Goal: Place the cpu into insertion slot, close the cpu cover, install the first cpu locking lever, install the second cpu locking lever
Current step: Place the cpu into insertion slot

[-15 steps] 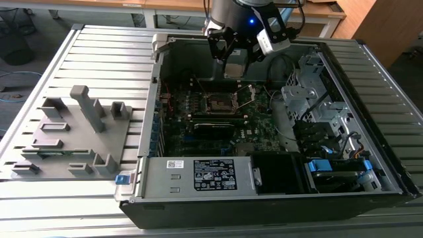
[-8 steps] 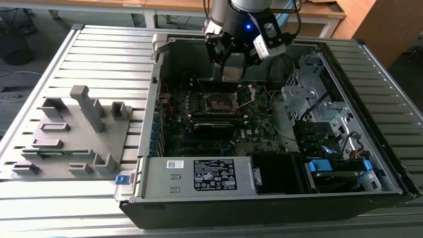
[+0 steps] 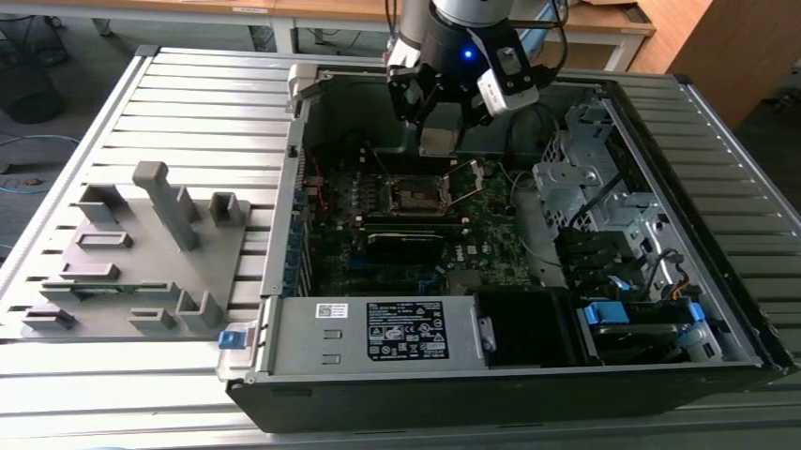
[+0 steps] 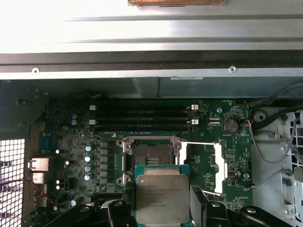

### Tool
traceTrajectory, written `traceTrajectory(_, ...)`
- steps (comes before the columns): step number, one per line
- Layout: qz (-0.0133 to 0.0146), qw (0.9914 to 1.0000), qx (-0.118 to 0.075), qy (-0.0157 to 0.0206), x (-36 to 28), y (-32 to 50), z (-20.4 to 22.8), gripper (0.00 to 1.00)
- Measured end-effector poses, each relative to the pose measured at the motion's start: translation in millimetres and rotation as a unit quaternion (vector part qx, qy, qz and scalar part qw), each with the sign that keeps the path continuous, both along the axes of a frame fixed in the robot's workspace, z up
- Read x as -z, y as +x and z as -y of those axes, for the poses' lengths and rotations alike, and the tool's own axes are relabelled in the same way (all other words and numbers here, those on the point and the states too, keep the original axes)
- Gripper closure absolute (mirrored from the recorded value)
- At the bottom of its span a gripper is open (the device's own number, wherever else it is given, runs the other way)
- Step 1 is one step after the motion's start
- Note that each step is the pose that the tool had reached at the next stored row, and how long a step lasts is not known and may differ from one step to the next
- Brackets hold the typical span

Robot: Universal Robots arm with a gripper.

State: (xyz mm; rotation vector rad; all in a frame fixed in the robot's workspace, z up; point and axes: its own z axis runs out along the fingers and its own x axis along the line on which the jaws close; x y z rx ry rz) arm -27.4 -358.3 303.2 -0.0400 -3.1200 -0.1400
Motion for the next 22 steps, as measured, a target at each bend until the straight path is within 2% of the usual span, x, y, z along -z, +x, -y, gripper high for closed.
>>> traceTrajectory(9,0.0001,1.0,0.0,0.0002,0.5,0.0,0.0,0.46)
traceTrajectory(16,0.0,1.0,0.0,0.0,8.9,-0.6,0.0,0.46)
traceTrajectory(22,0.0001,1.0,0.0,0.0002,11.4,-0.7,0.0,0.46)
